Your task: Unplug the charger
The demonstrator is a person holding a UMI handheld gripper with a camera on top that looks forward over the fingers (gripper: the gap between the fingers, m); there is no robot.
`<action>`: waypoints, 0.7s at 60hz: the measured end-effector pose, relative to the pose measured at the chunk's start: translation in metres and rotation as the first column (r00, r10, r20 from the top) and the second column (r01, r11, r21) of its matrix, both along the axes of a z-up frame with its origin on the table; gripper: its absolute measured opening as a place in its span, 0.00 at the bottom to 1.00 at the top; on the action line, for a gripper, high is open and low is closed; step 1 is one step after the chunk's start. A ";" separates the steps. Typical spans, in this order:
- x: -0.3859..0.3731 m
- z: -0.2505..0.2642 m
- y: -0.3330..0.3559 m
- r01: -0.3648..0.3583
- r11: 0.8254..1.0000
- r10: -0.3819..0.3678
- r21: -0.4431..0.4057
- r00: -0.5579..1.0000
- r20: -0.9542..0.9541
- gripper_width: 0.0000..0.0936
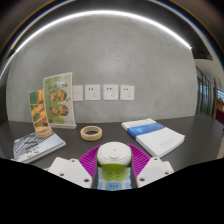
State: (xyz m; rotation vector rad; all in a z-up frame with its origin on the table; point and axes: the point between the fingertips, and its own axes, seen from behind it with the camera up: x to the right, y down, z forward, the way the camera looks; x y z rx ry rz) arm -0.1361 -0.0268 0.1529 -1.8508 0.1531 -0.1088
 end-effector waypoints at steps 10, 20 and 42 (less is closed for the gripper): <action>-0.007 0.006 0.006 -0.001 0.999 0.002 -0.032 0.999 0.034 0.35; -0.002 0.050 0.014 -0.022 0.997 0.020 0.070 0.999 0.030 0.35; 0.154 0.122 0.015 -0.026 0.992 0.008 0.125 0.990 0.142 0.41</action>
